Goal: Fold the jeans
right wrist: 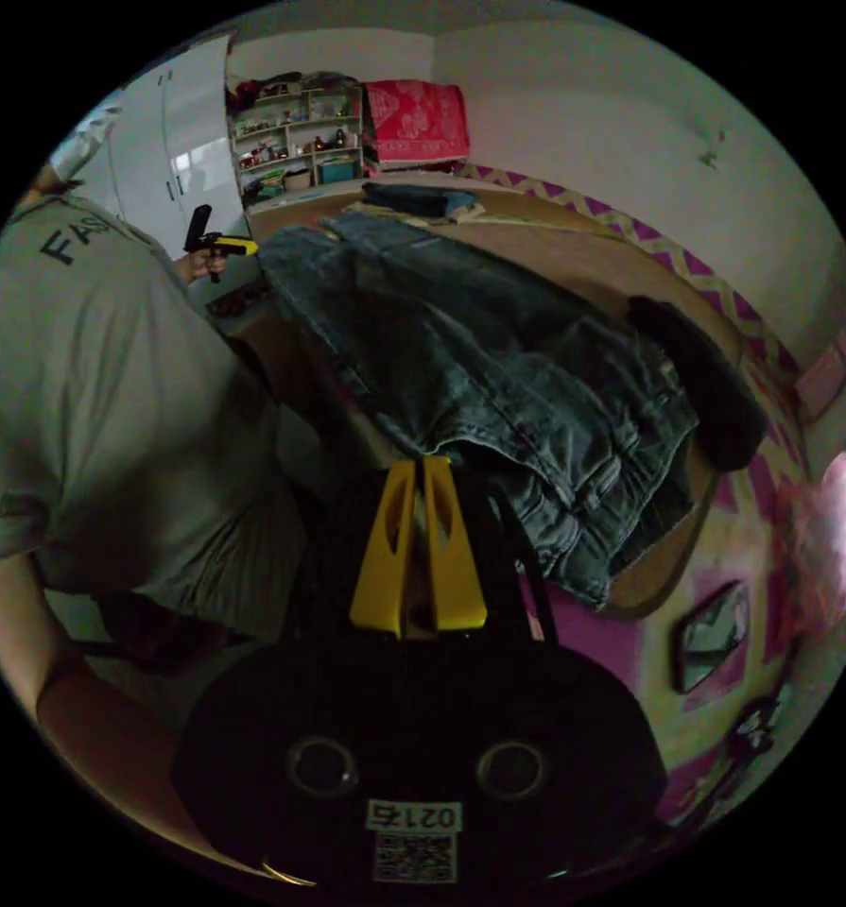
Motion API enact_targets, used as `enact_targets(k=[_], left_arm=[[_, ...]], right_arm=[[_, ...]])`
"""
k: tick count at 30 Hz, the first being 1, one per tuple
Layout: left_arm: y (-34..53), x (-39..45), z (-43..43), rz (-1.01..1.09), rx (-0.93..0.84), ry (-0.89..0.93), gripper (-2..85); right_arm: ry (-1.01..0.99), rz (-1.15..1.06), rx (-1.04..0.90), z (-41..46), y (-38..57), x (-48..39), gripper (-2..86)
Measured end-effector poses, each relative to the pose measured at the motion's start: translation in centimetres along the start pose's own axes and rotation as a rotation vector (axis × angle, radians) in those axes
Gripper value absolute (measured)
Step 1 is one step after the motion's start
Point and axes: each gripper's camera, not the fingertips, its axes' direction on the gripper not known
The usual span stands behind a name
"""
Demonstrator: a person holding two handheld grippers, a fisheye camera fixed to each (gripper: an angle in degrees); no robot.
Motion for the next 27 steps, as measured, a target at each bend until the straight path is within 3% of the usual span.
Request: enact_targets(k=[7, 10, 12, 14, 17, 19, 24, 27], left_arm=[[2.8, -1.5, -2.0, -0.129, 0.016, 0.027, -0.8], [2.2, -2.4, -6.4, -0.155, 0.156, 0.035, -0.4], [2.2, -3.9, -9.6, -0.239, 0.275, -0.079, 0.3], [1.2, -7.1, -10.7, -0.357, 0.159, -0.263, 3.8], [0.3, -11.0, -8.4, -0.415, -0.1, -0.348, 4.1], [0.3, -11.9, -8.2, -0.415, -0.101, -0.434, 0.4], [-0.7, -15.7, -8.5, -0.476, -0.149, -0.439, -0.8], [-1.0, -17.4, -8.8, -0.482, -0.161, -0.431, -0.9]], right_arm=[[0.03, 0.163, 0.013, 1.6, 1.9, -0.9, 2.0], [0.062, 0.146, -0.062, -0.2, 0.6, -1.6, 5.5], [0.072, 0.115, -0.131, -2.0, -0.1, -2.0, 6.9], [0.098, 0.129, -0.048, -6.3, -0.7, -1.3, 7.0], [0.147, 0.227, 0.201, -11.2, -1.2, 1.3, 6.1], [0.174, 0.281, 0.242, -11.8, -2.1, 3.3, 4.9], [0.406, 0.393, -0.025, -7.4, -4.2, 8.4, -0.2], [0.376, 0.413, -0.078, -6.2, -4.0, 10.6, -0.8]])
